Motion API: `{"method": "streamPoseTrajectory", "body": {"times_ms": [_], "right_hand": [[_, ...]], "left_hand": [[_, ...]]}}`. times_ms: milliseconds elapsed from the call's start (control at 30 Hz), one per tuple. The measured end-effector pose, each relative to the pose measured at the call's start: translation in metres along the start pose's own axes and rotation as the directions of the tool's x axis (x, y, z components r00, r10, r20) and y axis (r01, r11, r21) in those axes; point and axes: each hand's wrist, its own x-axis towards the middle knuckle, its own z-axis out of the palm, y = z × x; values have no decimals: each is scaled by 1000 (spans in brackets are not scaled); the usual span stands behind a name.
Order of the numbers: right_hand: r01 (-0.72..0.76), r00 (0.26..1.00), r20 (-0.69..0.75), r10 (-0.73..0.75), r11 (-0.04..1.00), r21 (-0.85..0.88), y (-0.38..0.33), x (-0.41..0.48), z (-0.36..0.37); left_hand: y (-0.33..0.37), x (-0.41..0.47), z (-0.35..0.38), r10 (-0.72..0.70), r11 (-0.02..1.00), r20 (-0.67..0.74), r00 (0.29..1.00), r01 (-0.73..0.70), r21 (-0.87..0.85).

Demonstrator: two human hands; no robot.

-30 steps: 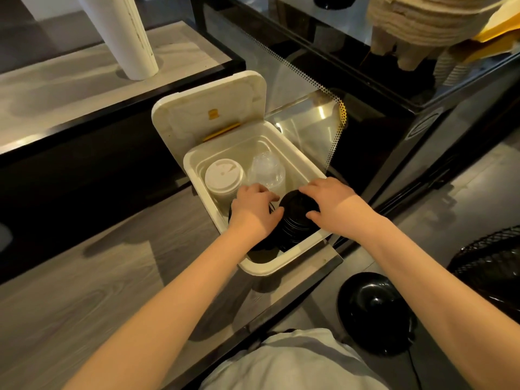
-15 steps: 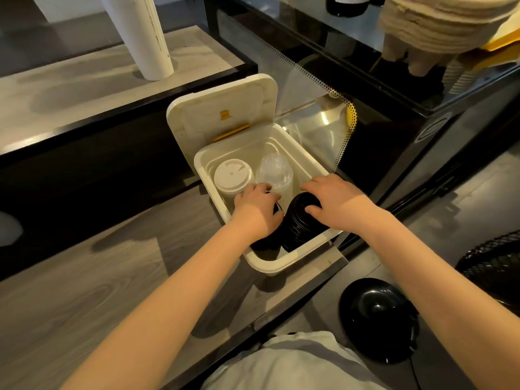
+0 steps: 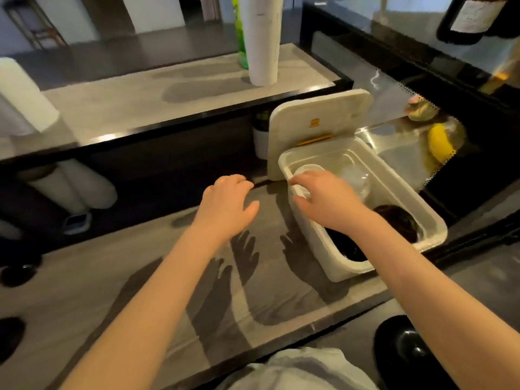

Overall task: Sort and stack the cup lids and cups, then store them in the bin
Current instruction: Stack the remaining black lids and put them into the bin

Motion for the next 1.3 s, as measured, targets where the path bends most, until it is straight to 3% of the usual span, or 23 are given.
{"method": "streamPoseTrajectory", "body": {"times_ms": [300,533,667,800,933,1067,1167,1300], "right_hand": [[108,966,231,-120,992,61,-161,44,89],[140,917,364,-162,986,87,-286,71,168],[139,837,517,-179,984,115,-343,88,207],[173,750,625,-215,977,127,-388,107,241],[230,710,667,-226,970,84,-420,128,271],[241,697,682,-221,968,67,-443,149,296],[239,714,666,-218,969,62,-456,163,309],[230,724,647,-240,968,101,-473,179,324]], "left_hand": [[-174,-97,13,-262,958,139,955,274,-79],[-303,-170,22,-483,851,229,845,514,-105],[-371,-206,24,-609,747,306,732,659,-90],[-435,-238,26,-730,638,242,639,764,-95],[-492,-261,26,-843,498,164,513,858,-123],[-537,-271,31,-908,309,220,356,926,-218],[-553,-269,40,-911,243,260,322,925,-293],[-556,-264,50,-922,236,241,303,933,-272]]}}
